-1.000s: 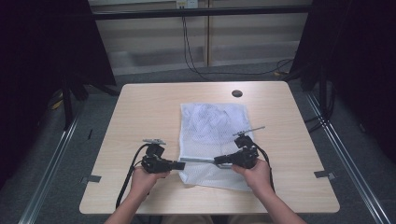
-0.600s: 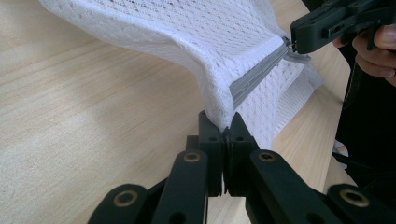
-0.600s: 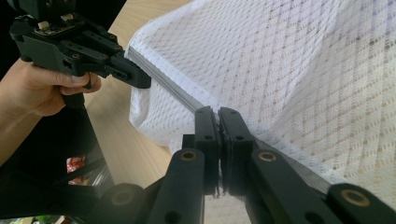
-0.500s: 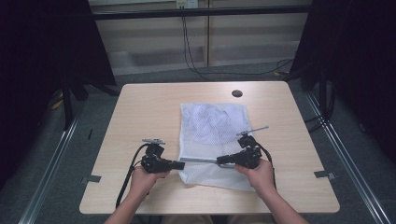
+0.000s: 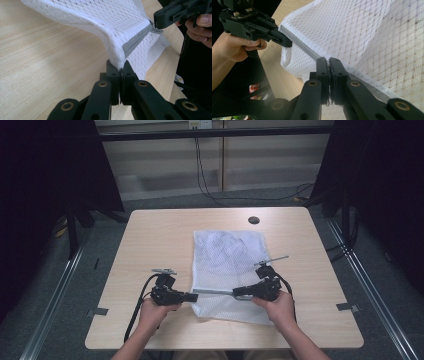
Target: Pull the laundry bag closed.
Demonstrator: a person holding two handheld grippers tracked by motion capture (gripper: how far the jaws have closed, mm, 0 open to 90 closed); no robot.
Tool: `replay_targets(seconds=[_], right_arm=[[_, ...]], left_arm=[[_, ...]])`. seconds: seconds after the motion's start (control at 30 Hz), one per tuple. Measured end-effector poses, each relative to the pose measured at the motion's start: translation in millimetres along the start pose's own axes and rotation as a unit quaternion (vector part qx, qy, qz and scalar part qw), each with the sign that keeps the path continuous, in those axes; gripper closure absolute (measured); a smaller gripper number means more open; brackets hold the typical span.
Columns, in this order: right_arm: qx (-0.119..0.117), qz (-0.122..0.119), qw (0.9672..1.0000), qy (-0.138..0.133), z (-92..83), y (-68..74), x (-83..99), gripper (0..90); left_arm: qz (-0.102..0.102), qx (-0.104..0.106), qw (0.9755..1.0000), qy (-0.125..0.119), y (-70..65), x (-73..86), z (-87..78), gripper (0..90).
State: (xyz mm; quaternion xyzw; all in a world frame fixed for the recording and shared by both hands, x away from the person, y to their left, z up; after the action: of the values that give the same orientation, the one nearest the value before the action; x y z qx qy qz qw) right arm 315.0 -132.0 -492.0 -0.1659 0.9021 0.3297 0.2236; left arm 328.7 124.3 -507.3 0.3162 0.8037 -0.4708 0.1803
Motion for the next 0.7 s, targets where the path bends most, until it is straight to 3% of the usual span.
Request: replay_targets(seconds=[0.7], right_arm=[[0.013,0.007,0.9998,-0.011,-11.9,-11.6,-1.0,87.0]], left_arm=[[-0.008,-0.001,0.9999,-0.01,0.9,-1.0,-4.6,88.5]])
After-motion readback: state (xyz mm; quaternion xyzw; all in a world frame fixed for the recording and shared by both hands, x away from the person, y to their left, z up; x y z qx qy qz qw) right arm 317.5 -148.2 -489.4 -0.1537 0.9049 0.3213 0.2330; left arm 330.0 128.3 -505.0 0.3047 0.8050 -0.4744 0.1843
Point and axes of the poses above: each handheld gripper's, and its own axes: z roughly forward along the jaws, x roughly out of its underside, y roughly to its left, the point moved 5 cm from there along z, roughly forward along the jaws, and after that the axes turned 9 degrees about x, right-handed, at the moved point
